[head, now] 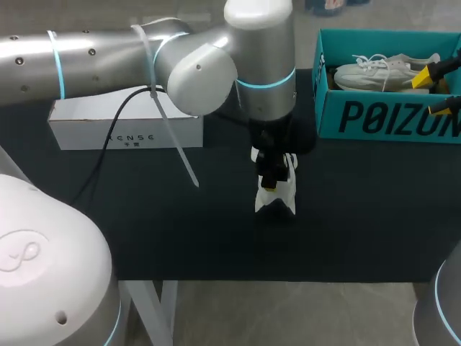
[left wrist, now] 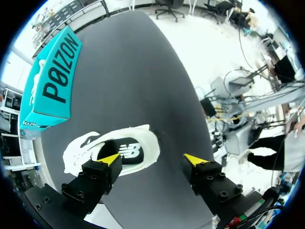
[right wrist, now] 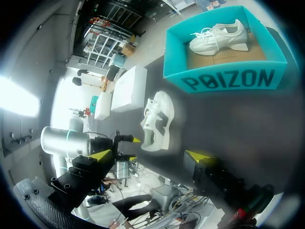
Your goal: Take the shoe out of the shoebox, open the shoe tongue, remove and reinsert the insole, then place the shoe into the shoebox
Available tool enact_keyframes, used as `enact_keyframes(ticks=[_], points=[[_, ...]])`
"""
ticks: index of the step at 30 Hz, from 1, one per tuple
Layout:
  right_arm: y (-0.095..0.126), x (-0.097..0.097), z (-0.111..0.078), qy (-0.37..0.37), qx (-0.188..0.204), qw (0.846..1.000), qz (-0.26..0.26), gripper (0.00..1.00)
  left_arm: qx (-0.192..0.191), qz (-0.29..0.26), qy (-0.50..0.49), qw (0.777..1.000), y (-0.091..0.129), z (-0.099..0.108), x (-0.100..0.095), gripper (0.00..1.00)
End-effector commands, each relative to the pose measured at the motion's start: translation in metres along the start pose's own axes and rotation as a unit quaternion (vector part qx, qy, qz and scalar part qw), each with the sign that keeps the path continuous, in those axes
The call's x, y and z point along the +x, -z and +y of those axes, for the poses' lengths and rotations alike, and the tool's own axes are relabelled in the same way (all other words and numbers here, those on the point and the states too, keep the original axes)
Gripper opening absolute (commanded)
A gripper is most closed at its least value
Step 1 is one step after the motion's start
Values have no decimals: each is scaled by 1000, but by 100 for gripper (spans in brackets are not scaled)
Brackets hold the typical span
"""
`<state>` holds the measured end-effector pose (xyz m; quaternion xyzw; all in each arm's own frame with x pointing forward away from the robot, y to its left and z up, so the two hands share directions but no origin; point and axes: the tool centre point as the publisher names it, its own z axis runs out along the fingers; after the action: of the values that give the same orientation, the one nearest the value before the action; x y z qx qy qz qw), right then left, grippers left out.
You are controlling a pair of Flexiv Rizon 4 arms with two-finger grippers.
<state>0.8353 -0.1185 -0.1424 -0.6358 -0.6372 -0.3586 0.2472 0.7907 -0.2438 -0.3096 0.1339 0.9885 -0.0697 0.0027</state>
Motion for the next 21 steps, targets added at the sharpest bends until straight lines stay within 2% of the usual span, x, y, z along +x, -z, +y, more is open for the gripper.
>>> enact_keyframes(ticks=[1,7,14,21], points=[[0,0,-1,0,0,1000,-2,100,-1,-10,28,1000,-16,-2,5,87],[0,0,-1,0,0,1000,-2,100,-21,-16,50,998,-29,0,2,87],[0,0,-1,0,0,1000,-2,100,-16,-22,64,998,-45,2,0,78],[0,0,-1,0,0,1000,-2,100,-30,-23,76,996,-66,3,2,75]])
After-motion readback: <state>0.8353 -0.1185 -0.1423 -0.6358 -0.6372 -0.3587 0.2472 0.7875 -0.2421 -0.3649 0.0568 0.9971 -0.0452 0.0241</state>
